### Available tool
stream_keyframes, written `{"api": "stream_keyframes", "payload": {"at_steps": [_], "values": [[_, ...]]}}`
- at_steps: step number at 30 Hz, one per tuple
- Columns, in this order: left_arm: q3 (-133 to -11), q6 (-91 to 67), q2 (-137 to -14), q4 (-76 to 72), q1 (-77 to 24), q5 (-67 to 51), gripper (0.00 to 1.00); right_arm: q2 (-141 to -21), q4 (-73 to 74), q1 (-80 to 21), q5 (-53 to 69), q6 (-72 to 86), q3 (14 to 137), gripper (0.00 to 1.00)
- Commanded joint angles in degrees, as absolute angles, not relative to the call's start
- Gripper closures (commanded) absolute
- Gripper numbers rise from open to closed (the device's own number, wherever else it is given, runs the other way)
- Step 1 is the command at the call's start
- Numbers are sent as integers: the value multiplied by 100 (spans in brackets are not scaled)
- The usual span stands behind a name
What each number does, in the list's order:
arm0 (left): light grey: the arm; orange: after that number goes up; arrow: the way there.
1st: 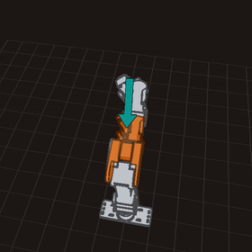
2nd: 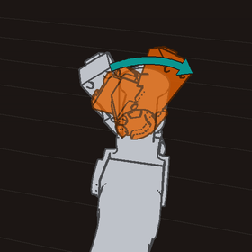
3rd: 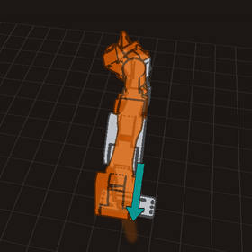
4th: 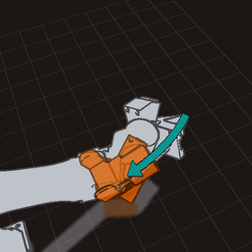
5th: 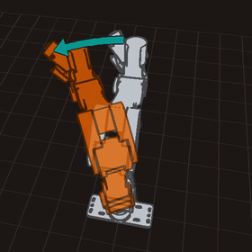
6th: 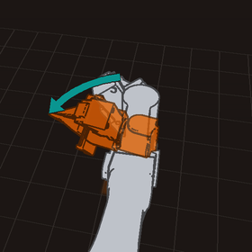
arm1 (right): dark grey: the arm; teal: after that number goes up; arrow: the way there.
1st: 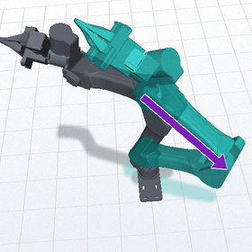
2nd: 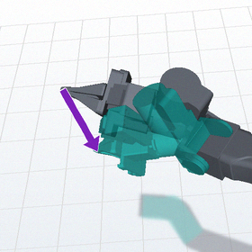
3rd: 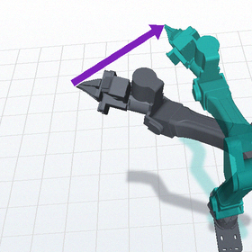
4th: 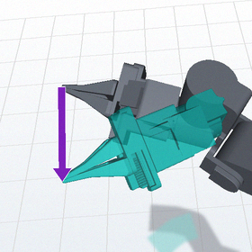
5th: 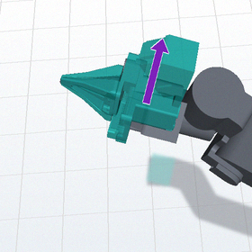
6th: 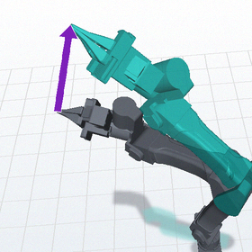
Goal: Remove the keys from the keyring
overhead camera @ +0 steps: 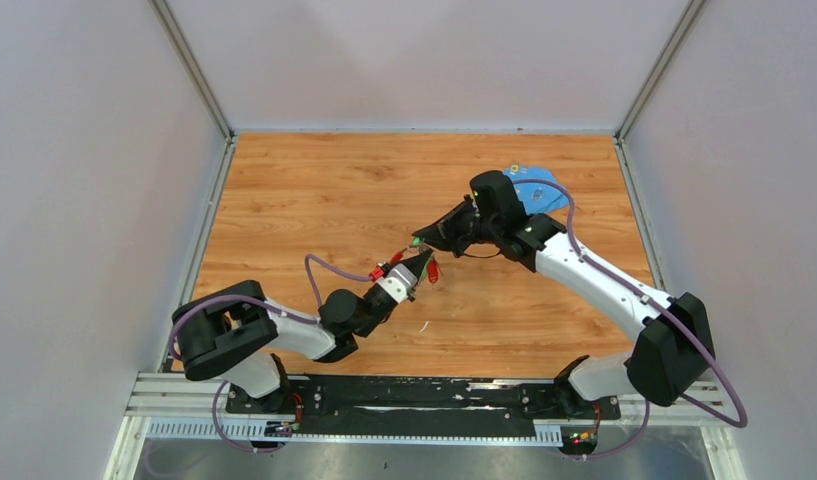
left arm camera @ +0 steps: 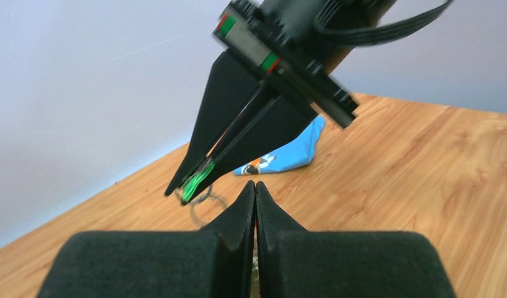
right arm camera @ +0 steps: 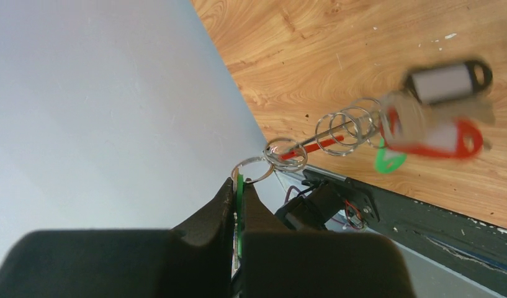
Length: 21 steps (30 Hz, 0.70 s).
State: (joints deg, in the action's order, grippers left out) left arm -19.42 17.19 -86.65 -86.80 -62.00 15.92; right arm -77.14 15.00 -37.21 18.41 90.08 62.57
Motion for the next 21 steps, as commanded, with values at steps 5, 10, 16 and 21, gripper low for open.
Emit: {"api": "stream_keyframes", "payload": {"at_steps": [5, 10, 16, 21], "values": [[-1975, 2252, -8491, -8779, -6331, 1245, 100, -7895, 1703, -3541, 2404, 8495, 6393, 100], [-1921, 2003, -8459, -8786, -6328, 1470, 100, -7780, 1762, -3536, 2246, 8424, 6471, 99], [-1581, 1307, -7867, -8634, -6329, 1953, 97, -7825, 1907, -3534, 2223, 8203, 6561, 99], [-1334, 707, -6915, -7303, -6297, 2169, 80, -7745, 2018, -3533, 2154, 8195, 6530, 99]]}}
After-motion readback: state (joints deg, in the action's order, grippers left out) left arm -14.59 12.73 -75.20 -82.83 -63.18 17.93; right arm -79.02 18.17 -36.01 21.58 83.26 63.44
